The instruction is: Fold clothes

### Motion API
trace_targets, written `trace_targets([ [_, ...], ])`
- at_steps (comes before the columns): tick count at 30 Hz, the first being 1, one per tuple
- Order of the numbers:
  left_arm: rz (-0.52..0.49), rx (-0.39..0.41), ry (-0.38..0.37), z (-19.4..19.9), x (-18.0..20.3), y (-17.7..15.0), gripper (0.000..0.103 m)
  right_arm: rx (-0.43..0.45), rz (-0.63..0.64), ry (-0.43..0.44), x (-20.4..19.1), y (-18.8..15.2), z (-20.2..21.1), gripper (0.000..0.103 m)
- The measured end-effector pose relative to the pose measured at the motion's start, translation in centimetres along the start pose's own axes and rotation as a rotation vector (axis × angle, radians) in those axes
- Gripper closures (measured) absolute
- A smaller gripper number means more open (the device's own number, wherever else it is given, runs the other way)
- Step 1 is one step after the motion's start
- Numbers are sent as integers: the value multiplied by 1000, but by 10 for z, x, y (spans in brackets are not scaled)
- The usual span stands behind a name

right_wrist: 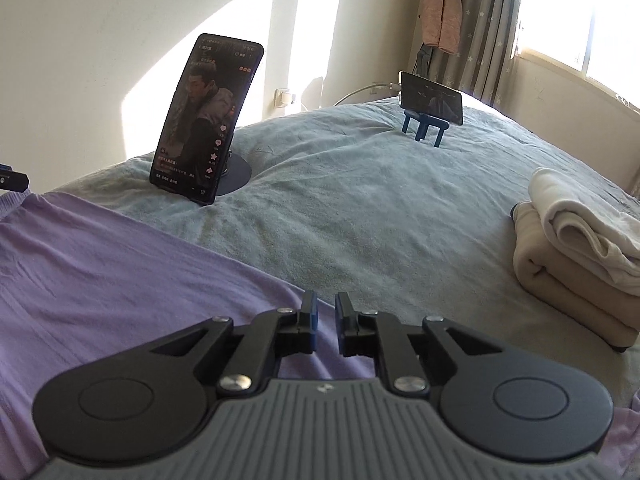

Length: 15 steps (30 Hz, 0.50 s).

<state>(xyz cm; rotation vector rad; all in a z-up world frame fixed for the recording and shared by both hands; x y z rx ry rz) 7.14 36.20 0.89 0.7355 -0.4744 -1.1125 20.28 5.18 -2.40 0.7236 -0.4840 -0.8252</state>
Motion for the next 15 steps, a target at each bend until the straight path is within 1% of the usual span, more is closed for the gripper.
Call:
trace_targets([
  [1, 5, 9, 1, 6, 0, 1, 41, -2, -10, -4, 5, -2, 4, 76],
  [2, 9, 18, 2, 11, 1, 1, 38, 0, -22, -8, 10, -4, 9, 66],
  [3, 12, 25, -1, 17, 3, 1, 36, 4, -33, -9, 14, -7, 12, 64],
  [6, -1, 39, -26, 33, 15, 0, 31, 5, -63, -19, 28, -17, 24, 64],
  [10, -31, 53, -73, 47, 39, -3, 29, -10, -90, -38, 44, -30, 36, 64],
  [15, -81, 57, -157, 56, 81, -11, 29, -25, -127, -62, 65, -45, 49, 63],
])
Point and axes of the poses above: each gripper's, at about its wrist camera, not at the fingertips, and z roughly against the way its jaws point, x to its right, y to its top, the point moved 3 cm from there along -z, roughly the way its jaws point, and after that the axes turned 6 degrees about -x, right-handed, at the moved point
